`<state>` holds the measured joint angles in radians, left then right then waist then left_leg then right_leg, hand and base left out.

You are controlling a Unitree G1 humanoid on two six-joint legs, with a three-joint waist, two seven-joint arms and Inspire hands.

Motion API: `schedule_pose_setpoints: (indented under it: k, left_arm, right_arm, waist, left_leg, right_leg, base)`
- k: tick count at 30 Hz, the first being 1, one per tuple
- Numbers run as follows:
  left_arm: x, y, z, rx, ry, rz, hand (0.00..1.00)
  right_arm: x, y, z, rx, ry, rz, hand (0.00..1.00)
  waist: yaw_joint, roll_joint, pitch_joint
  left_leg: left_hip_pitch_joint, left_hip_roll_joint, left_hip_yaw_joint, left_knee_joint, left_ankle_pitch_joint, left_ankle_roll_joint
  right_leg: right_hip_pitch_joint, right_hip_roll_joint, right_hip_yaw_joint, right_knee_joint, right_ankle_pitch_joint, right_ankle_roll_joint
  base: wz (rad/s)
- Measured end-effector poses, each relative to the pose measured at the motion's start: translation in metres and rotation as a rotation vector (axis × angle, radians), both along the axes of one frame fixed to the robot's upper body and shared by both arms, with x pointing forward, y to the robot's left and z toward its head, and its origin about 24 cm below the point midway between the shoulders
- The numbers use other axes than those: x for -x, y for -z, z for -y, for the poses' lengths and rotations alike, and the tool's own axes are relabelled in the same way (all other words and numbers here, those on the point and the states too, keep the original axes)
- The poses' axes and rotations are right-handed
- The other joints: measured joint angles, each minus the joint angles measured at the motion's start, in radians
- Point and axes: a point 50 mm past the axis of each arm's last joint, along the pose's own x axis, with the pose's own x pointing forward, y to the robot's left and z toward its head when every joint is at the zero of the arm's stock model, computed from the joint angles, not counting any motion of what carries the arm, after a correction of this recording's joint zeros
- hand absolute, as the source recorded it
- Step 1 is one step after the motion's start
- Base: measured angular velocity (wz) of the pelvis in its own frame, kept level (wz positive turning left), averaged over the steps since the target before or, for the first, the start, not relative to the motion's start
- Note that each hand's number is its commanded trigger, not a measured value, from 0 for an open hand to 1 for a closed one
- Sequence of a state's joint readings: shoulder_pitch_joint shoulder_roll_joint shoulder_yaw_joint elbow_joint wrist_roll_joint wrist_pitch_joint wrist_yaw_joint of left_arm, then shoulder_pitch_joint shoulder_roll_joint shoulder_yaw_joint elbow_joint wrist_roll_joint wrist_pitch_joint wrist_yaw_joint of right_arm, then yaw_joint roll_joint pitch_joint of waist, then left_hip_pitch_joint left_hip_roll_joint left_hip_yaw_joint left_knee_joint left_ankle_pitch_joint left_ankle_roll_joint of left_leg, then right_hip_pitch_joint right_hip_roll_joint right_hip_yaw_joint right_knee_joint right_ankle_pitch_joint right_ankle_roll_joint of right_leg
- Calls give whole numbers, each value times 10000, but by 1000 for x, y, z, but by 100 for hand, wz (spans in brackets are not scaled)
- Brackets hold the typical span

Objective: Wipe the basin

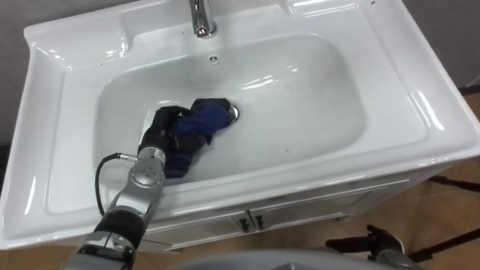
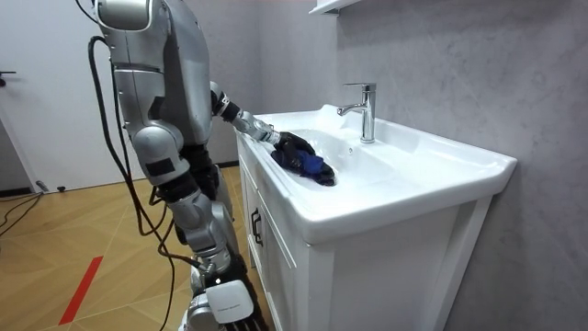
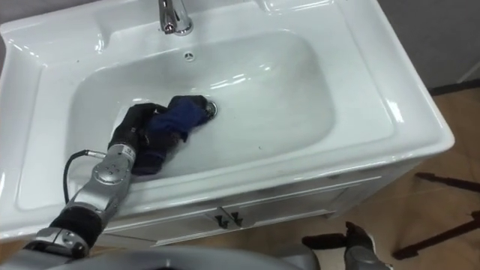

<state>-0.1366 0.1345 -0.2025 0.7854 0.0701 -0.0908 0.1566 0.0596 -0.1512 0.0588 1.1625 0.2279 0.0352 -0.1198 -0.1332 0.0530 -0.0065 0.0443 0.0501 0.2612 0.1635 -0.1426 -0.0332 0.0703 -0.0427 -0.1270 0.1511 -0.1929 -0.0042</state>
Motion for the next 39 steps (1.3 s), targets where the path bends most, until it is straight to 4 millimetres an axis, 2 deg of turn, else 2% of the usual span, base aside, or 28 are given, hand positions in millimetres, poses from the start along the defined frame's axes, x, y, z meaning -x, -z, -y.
schedule_pose_setpoints:
  k: [4, 6, 14, 19, 21, 25, 30, 33, 37, 39]
  left_arm:
    - [1, -1, 8, 125, 208, 54, 100]
    - [-1, -3, 13, 175, 508, 65, 100]
    - [-4, -8, 34, 291, 1514, -18, 100]
    - [-6, -11, 40, 316, 1858, -124, 100]
    - [-8, -14, 47, 426, 2112, -144, 100]
    - [-15, -23, 64, 727, 2913, -107, 100]
    - [-33, -43, 91, 765, 4513, 378, 100]
    - [-45, -59, 100, 760, 4927, 857, 100]
    - [-53, -68, 105, 766, 5193, 1086, 100]
    - [-56, -74, 115, 630, 5719, 1222, 100]
  right_arm:
    - [1, 1, -2, -94, 103, -4, 0]
    - [1, 1, -3, -153, 117, -32, 0]
    - [2, 1, -3, -293, 190, -77, 0]
    - [0, 1, -1, -212, 228, -22, 0]
    - [-2, 0, -1, -205, 394, 59, 0]
    - [-2, 0, -1, -302, 590, 122, 0]
    - [-2, -1, 4, -262, 678, 154, 0]
    - [-2, -2, 10, -100, 756, 192, 0]
    - [0, -3, 14, 37, 805, 115, 0]
    - [5, -3, 17, 170, 835, -84, 0]
  waist:
    - [-43, -37, 26]
    - [-59, -105, 79]
    - [-153, -54, 93]
    - [-482, 154, 94]
    - [-677, 252, 106]
    - [-1031, 309, 136]
    - [-1445, 429, 183]
    - [-1668, 546, 217]
    - [-1918, 577, 223]
    - [-2006, 588, 225]
  left_leg:
    - [14, -27, -15, -9, 0, 0]
    - [27, -37, -28, -9, 0, 0]
    - [8, -83, -23, 0, -17, 26]
    - [7, -84, -26, 4, -18, 27]
    - [9, -84, -21, 5, -18, 27]
    - [9, -84, -10, 13, -18, 27]
    - [53, -86, -15, 15, -18, 27]
    - [79, -93, 10, -1, -18, 27]
    - [163, -79, 99, -20, -18, 26]
    - [149, -90, 107, -22, -26, 29]
  right_leg:
    - [85, -25, -71, 9, 0, 7]
    - [127, -36, -123, -8, 0, 8]
    - [129, -81, -127, -14, -22, 49]
    - [161, -79, -125, -12, -22, 49]
    - [158, -79, -115, -9, -22, 49]
    - [155, -81, -105, -18, -23, 50]
    - [130, -78, -17, -19, -22, 50]
    - [138, -85, 1, -13, -21, 51]
    - [169, -74, 128, -10, -19, 48]
    - [151, -82, 215, -18, -19, 49]
  base:
    - [6]
    - [7]
    - [0]
    - [3]
    - [0]
    - [0]
    - [-7]
    - [-3]
    - [-9]
    - [-4]
